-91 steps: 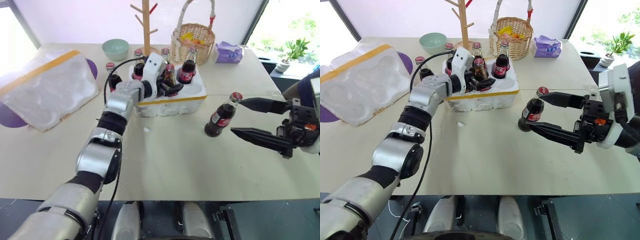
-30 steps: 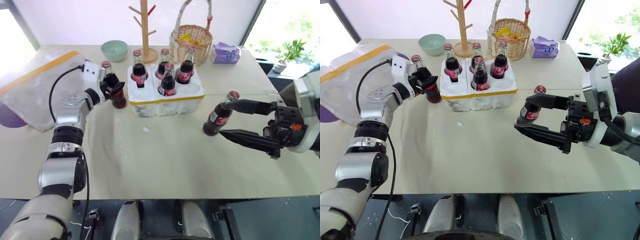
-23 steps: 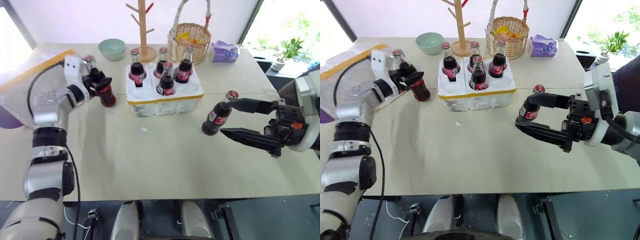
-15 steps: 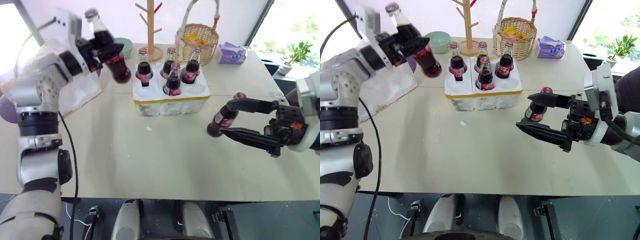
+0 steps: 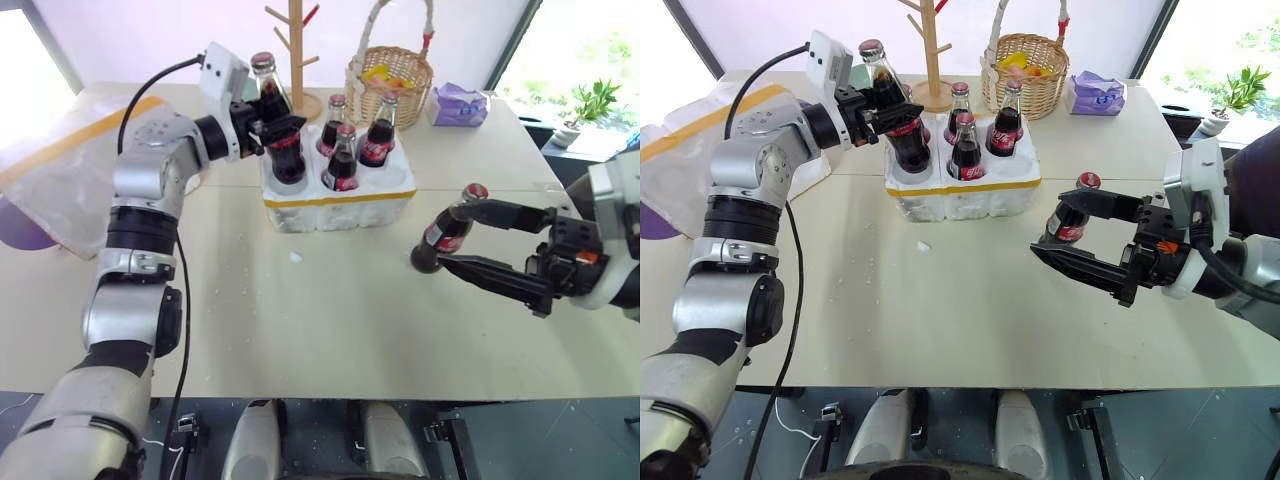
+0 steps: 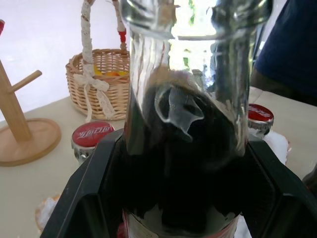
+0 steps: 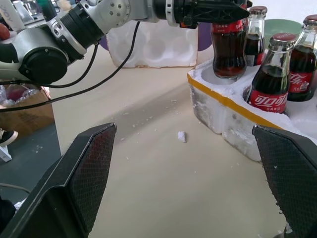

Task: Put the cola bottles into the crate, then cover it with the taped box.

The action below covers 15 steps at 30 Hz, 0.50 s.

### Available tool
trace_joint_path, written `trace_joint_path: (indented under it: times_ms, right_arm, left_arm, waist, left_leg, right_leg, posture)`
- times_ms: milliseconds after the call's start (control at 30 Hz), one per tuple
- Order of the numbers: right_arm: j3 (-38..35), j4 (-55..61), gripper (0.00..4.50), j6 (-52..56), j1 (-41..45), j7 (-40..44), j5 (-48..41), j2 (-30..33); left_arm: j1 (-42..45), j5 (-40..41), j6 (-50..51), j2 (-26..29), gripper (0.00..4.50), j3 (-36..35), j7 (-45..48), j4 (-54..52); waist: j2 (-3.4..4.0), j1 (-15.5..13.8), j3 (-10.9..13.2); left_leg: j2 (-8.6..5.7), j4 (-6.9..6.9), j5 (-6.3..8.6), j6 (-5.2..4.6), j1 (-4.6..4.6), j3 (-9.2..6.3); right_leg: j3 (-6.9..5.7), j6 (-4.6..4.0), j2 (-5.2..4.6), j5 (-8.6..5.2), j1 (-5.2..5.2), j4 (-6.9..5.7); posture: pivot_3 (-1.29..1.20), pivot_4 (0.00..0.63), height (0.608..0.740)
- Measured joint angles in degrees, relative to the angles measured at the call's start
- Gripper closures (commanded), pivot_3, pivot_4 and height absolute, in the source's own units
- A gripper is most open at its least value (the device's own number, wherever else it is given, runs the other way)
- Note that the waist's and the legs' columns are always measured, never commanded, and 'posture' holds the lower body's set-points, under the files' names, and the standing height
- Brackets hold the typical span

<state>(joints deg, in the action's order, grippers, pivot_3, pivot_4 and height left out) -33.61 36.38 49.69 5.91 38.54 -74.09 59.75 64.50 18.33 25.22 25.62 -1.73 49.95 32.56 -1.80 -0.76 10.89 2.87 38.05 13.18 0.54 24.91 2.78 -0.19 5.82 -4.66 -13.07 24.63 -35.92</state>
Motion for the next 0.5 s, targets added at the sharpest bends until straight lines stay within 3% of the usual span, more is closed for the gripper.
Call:
trace_joint_path:
  times_ms: [500]
  right_arm:
    - [0.29,-0.23,0.0,-0.71,0.23,-1.02,-0.29,-0.09]
  left_arm:
    - [-5.31,-0.31,7.08,2.26,2.06,1.1,2.76,-10.13]
  waist:
    - [0.0,0.06,0.0]
  left_leg:
    - [0.01,0.0,0.0,0.0,0.01,-0.02]
  right_leg:
    - [0.0,0.0,0.01,0.0,0.01,-0.01]
  posture:
    - [0.0,0.15,0.74]
